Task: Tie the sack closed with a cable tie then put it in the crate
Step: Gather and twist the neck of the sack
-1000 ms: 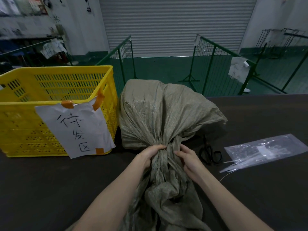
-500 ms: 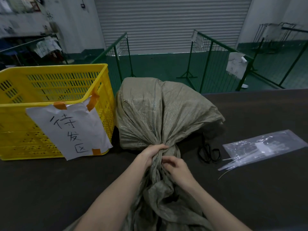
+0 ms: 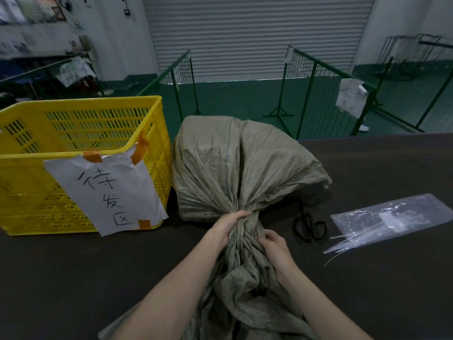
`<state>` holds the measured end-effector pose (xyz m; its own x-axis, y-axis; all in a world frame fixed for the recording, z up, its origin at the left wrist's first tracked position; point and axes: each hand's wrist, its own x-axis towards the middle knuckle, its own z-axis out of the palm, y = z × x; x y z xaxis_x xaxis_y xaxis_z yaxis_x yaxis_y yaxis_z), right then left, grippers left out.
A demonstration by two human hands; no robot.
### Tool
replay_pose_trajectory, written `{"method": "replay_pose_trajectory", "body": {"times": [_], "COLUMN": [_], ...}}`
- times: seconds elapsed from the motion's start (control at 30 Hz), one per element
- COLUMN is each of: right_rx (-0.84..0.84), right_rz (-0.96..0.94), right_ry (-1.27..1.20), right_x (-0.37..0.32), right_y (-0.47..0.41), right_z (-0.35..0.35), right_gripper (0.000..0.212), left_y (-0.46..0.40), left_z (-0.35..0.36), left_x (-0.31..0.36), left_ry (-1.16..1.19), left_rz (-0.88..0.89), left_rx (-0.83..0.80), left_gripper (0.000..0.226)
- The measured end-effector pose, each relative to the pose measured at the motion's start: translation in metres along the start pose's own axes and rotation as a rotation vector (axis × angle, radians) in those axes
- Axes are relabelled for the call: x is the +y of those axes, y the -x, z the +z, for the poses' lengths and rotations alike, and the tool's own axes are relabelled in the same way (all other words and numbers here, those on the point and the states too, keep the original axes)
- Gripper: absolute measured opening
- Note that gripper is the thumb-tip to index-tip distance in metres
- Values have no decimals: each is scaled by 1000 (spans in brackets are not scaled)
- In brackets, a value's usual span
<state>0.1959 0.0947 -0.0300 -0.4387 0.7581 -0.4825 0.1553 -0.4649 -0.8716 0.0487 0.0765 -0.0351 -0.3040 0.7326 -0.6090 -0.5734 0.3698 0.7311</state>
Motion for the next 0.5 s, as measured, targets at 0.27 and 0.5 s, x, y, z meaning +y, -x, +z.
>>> {"method": "replay_pose_trajectory", "body": {"times": [0.27,0.5], "right_rx": [-63,-66], "right_rz": [-263,-314], "right_ry": [367,536], "right_x": [-3,1], "right_y": [14,22], "right_z": [12,3], "right_gripper": [34,30], "left_y": [2,11], "left_z": [2,10], "left_x": [12,7], "left_ry": [-164,-204], "left_rz": [-125,31], "left_rx": [-102,66], "left_gripper": [28,26]}}
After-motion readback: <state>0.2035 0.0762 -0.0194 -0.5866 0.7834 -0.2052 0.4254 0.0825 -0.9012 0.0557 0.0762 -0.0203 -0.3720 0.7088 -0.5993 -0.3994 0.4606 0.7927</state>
